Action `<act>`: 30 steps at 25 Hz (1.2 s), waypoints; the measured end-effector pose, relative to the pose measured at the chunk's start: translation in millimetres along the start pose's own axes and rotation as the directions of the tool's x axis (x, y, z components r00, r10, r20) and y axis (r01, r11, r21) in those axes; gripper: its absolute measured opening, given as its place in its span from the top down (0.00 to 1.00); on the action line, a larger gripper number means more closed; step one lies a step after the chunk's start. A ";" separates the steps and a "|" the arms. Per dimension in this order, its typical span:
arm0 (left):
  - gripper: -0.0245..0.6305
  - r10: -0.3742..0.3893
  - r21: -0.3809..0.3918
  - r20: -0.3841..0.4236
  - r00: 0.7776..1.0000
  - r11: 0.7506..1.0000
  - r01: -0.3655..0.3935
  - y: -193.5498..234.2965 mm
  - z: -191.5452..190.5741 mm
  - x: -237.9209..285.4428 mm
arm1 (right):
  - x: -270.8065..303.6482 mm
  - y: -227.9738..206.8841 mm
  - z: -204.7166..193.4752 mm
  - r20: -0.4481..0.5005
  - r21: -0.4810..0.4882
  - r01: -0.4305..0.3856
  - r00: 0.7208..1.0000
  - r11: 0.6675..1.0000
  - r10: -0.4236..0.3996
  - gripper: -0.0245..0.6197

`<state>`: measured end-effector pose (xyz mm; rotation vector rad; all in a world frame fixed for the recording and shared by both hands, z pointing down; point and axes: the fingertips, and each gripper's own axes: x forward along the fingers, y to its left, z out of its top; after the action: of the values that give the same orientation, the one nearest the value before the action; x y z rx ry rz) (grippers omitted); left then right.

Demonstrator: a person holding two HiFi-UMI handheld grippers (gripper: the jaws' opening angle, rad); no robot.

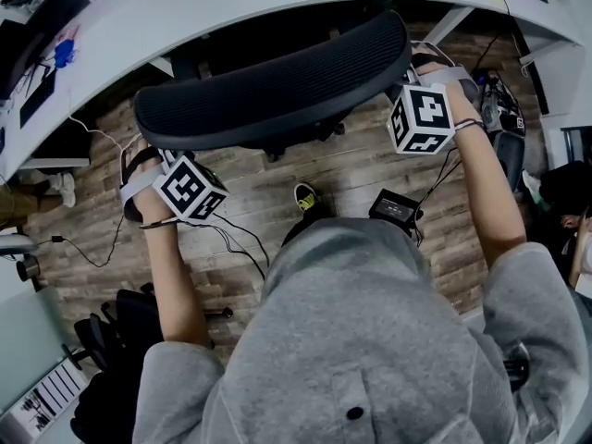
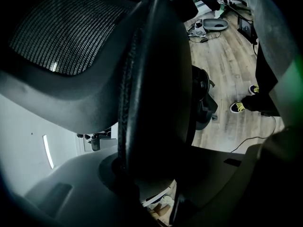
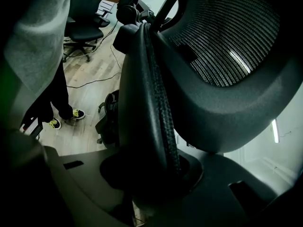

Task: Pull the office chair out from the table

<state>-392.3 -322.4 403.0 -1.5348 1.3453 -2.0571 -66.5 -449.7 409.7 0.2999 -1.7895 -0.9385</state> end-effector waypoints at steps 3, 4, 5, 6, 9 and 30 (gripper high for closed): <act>0.70 0.007 -0.005 -0.005 1.000 1.000 -0.007 -8.6 -5.6 -12.2 | -10.3 9.6 4.5 0.007 -0.005 -0.001 1.000 1.000 0.001 0.76; 0.70 0.008 -0.005 -0.004 1.000 1.000 -0.008 -10.9 -7.4 -15.4 | -13.2 11.8 6.2 0.009 -0.007 -0.002 1.000 1.000 0.002 0.76; 0.70 0.005 -0.004 -0.005 1.000 1.000 -0.005 -13.5 -9.2 -18.5 | -16.0 14.4 7.8 0.011 -0.009 -0.003 1.000 1.000 0.003 0.76; 0.70 -0.001 -0.002 -0.007 1.000 1.000 0.001 -16.9 -10.7 -21.7 | -18.7 17.7 8.9 0.013 -0.010 -0.003 1.000 1.000 0.003 0.76; 0.71 -0.007 -0.004 -0.013 1.000 1.000 0.007 -26.0 -13.6 -30.5 | -25.1 26.1 10.6 0.019 -0.017 -0.002 1.000 1.000 0.002 0.76; 0.71 -0.010 -0.018 -0.040 0.999 1.000 0.009 -102.0 -38.3 -124.3 | -107.3 104.9 26.3 0.041 -0.045 -0.008 0.999 0.999 0.010 0.77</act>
<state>-341.1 -165.1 403.2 -1.5180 1.3773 -2.0982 -20.9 -304.4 407.8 0.2452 -1.8031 -0.9833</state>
